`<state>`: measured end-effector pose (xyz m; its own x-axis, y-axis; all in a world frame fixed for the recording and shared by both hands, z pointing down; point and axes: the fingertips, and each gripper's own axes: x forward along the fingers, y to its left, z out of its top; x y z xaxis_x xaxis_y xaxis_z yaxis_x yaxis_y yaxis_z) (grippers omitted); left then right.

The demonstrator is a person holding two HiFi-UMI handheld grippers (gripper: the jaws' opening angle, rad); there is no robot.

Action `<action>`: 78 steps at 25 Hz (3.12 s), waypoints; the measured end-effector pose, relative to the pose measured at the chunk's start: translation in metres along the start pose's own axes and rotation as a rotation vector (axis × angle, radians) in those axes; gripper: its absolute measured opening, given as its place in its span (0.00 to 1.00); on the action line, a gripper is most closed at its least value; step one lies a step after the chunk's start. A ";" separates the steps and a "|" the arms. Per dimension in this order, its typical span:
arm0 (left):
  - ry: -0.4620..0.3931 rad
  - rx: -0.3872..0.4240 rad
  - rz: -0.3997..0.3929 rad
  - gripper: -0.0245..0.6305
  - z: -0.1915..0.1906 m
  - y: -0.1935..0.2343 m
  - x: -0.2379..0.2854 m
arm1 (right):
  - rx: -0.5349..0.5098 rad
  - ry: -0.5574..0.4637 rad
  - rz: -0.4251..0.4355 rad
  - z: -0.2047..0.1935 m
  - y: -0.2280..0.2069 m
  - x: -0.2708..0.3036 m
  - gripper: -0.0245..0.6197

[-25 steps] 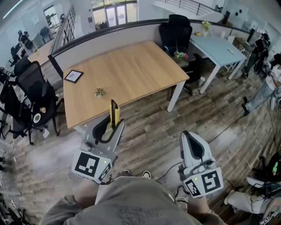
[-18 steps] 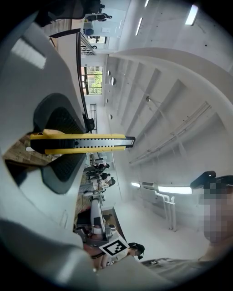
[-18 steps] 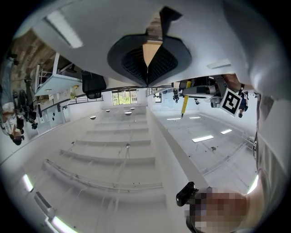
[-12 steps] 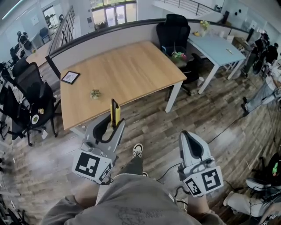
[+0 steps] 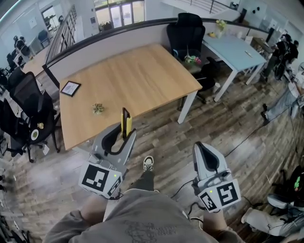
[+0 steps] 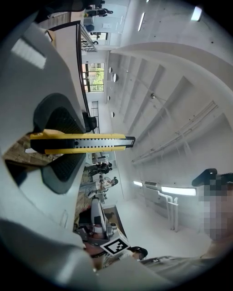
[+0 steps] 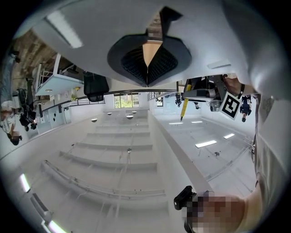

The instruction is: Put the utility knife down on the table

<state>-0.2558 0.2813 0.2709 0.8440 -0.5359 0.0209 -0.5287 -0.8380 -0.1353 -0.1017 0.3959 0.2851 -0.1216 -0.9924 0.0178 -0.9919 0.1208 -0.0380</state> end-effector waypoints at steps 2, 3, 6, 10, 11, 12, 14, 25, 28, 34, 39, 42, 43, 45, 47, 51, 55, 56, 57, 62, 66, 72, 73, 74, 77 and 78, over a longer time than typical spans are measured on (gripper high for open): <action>0.005 -0.005 -0.006 0.24 -0.002 0.012 0.017 | 0.000 0.010 -0.002 -0.001 -0.010 0.019 0.06; 0.007 -0.008 -0.009 0.24 -0.003 0.019 0.026 | 0.001 0.014 -0.003 -0.001 -0.015 0.030 0.06; 0.010 -0.017 -0.015 0.24 -0.005 0.042 0.053 | 0.000 0.025 -0.007 0.001 -0.029 0.062 0.06; 0.018 -0.025 -0.021 0.24 -0.012 0.077 0.091 | -0.001 0.044 -0.016 0.002 -0.046 0.108 0.06; 0.020 -0.028 -0.026 0.24 -0.013 0.086 0.100 | 0.000 0.048 -0.020 0.003 -0.050 0.119 0.06; 0.021 -0.029 -0.031 0.24 -0.013 0.094 0.108 | 0.000 0.052 -0.025 0.004 -0.054 0.130 0.06; 0.020 -0.029 -0.037 0.24 -0.014 0.113 0.125 | -0.005 0.058 -0.032 0.007 -0.061 0.153 0.06; 0.009 -0.031 -0.050 0.24 -0.022 0.195 0.206 | -0.021 0.064 -0.053 0.015 -0.098 0.260 0.06; 0.015 -0.037 -0.051 0.24 -0.027 0.208 0.223 | -0.017 0.076 -0.052 0.012 -0.106 0.279 0.06; 0.021 -0.038 -0.054 0.24 -0.037 0.220 0.260 | -0.018 0.080 -0.062 0.005 -0.137 0.306 0.06; 0.041 -0.021 -0.034 0.24 -0.042 0.224 0.301 | -0.016 0.079 -0.048 0.001 -0.176 0.330 0.06; 0.044 -0.018 -0.016 0.24 -0.041 0.224 0.333 | -0.020 0.075 -0.033 0.003 -0.209 0.347 0.06; 0.036 -0.011 -0.009 0.24 -0.040 0.225 0.344 | -0.023 0.074 -0.021 0.004 -0.219 0.354 0.06; 0.035 0.005 0.010 0.24 -0.039 0.228 0.370 | -0.032 0.070 0.001 0.008 -0.243 0.368 0.06; 0.051 0.013 0.036 0.24 -0.040 0.230 0.399 | -0.033 0.070 0.019 0.010 -0.273 0.383 0.06; 0.078 -0.003 0.097 0.24 -0.041 0.231 0.453 | -0.029 0.088 0.089 0.009 -0.326 0.416 0.06; 0.087 -0.004 0.142 0.24 -0.037 0.229 0.499 | -0.028 0.100 0.152 0.010 -0.370 0.444 0.06; 0.093 -0.005 0.154 0.24 -0.037 0.228 0.508 | -0.026 0.104 0.168 0.010 -0.380 0.450 0.06; 0.098 -0.007 0.168 0.24 -0.037 0.227 0.517 | -0.025 0.106 0.184 0.010 -0.390 0.457 0.06; 0.127 -0.014 0.236 0.24 -0.040 0.225 0.550 | -0.024 0.115 0.270 0.008 -0.427 0.483 0.06; 0.134 -0.025 0.285 0.24 -0.042 0.227 0.558 | -0.022 0.122 0.327 0.004 -0.437 0.499 0.06; 0.157 -0.034 0.336 0.24 -0.046 0.227 0.556 | -0.004 0.138 0.397 -0.005 -0.435 0.512 0.06; 0.164 -0.036 0.341 0.24 -0.048 0.227 0.554 | -0.003 0.141 0.406 -0.006 -0.433 0.513 0.06; 0.170 -0.039 0.346 0.24 -0.049 0.227 0.552 | -0.001 0.144 0.415 -0.007 -0.431 0.514 0.06; 0.159 -0.047 0.366 0.24 -0.045 0.232 0.546 | 0.003 0.155 0.434 -0.007 -0.423 0.519 0.06; 0.151 -0.049 0.371 0.24 -0.043 0.236 0.543 | 0.005 0.159 0.437 -0.007 -0.420 0.522 0.06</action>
<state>0.0742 -0.2116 0.2932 0.5741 -0.8091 0.1253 -0.8018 -0.5866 -0.1141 0.2514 -0.1724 0.3173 -0.5327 -0.8324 0.1525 -0.8462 0.5267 -0.0806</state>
